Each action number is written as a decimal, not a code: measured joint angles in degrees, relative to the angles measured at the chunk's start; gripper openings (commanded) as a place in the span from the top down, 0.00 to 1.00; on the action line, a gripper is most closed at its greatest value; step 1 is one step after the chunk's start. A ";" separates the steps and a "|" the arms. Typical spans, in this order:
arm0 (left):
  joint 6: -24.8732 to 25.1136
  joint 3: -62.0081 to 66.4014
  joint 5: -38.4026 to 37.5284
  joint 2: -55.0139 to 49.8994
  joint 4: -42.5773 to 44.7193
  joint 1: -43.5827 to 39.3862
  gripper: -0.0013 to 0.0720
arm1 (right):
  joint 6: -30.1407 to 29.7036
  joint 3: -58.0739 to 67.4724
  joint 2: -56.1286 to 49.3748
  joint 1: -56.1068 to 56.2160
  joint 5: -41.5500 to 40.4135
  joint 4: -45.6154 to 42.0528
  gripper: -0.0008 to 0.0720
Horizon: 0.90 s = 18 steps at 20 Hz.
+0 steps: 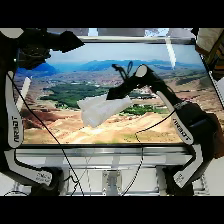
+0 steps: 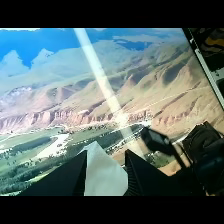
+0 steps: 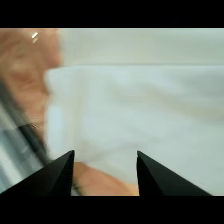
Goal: Fold the shirts.
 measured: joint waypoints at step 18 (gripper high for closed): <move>-0.07 0.00 6.08 0.00 -6.34 0.07 0.59 | -2.45 0.04 -17.00 -18.51 1.33 15.17 0.31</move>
